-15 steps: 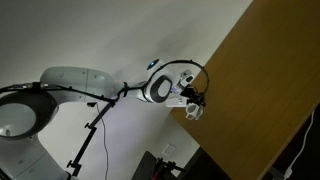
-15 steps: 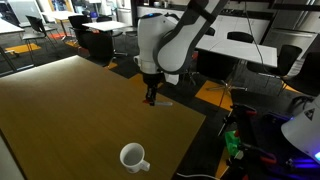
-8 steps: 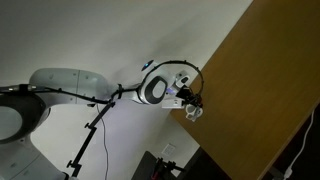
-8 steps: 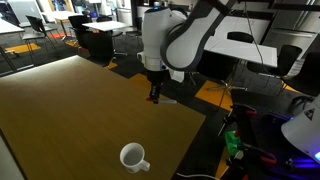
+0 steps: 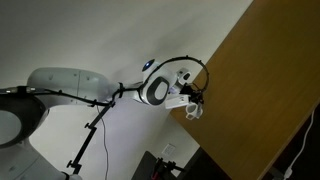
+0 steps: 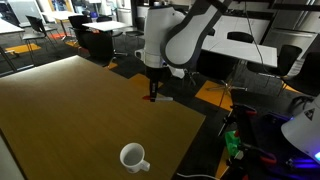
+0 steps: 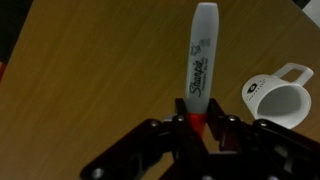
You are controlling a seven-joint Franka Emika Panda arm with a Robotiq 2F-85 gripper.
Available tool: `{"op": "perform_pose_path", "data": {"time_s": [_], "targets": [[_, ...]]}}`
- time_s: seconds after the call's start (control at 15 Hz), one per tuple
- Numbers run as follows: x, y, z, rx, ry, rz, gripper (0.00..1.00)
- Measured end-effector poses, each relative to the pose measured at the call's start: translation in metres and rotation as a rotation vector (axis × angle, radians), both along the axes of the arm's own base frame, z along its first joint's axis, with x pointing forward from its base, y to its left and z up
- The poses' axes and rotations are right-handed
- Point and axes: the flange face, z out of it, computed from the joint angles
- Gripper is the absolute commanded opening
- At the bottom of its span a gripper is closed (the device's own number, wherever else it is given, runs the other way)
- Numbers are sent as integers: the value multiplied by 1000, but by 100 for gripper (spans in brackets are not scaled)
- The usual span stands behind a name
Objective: Put the marker inside the mug cup
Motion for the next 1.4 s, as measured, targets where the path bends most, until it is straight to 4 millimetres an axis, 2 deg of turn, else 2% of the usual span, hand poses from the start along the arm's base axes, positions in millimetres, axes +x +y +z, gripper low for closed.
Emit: {"op": "perform_pose_path", "data": {"time_s": [0.53, 0.6, 0.87, 0.93, 1.13, 1.4], "targets": [[3, -15, 12, 186, -108, 360, 6], [3, -17, 13, 212, -123, 398, 26], [2, -21, 10, 255, -128, 450, 26], [3, -21, 10, 257, -128, 451, 6], [2, -20, 7, 261, -128, 452, 6], [1, -17, 7, 318, -203, 565, 6]]}}
